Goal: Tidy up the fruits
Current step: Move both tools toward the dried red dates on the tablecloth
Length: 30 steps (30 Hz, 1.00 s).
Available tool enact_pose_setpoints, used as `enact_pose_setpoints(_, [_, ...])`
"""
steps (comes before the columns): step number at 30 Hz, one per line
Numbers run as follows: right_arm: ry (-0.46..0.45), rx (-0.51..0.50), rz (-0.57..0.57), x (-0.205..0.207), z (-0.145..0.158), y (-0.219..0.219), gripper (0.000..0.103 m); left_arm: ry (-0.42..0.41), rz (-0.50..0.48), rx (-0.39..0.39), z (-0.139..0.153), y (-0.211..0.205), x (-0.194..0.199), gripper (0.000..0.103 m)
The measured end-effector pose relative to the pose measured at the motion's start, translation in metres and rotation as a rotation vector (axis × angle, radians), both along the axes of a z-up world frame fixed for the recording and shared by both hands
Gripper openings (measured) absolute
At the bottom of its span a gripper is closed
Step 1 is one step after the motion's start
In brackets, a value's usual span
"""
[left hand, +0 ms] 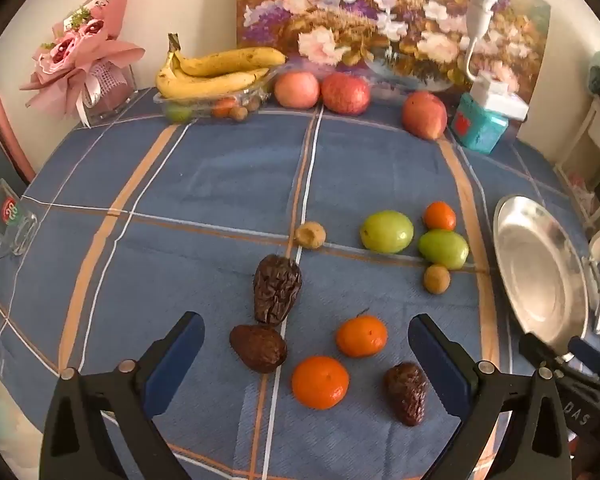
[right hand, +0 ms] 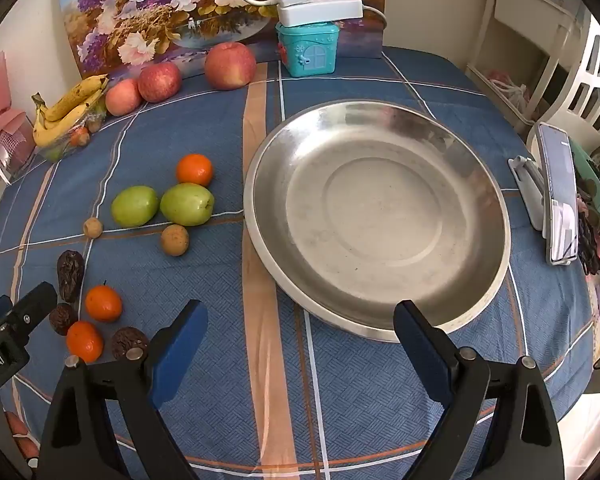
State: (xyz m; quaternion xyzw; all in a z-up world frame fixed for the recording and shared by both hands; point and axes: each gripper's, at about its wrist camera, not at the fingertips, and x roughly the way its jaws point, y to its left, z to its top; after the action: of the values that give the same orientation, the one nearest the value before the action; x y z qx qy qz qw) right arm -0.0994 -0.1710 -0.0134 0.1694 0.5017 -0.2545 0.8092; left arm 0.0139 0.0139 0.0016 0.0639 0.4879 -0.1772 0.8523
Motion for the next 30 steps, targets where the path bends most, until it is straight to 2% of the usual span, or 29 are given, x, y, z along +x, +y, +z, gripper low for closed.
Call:
enact_pose_setpoints(4, [-0.001, 0.001, -0.001, 0.000, 0.000, 0.000, 0.094, -0.039, -0.001, -0.015, 0.006, 0.001, 0.000, 0.103])
enact_pose_setpoints(8, [-0.001, 0.001, -0.002, -0.001, 0.001, 0.000, 0.094, -0.003, -0.025, -0.042, 0.004, 0.000, 0.001, 0.103])
enact_pose_setpoints(18, [0.001, 0.001, 0.001, 0.003, -0.002, -0.006, 0.094, -0.019, -0.034, 0.008, 0.003, -0.002, -0.001, 0.103])
enact_pose_setpoints(30, [0.019, -0.002, 0.030, 0.009, -0.006, 0.001, 0.094, 0.009, -0.005, 0.004, 0.002, 0.005, 0.003, 0.103])
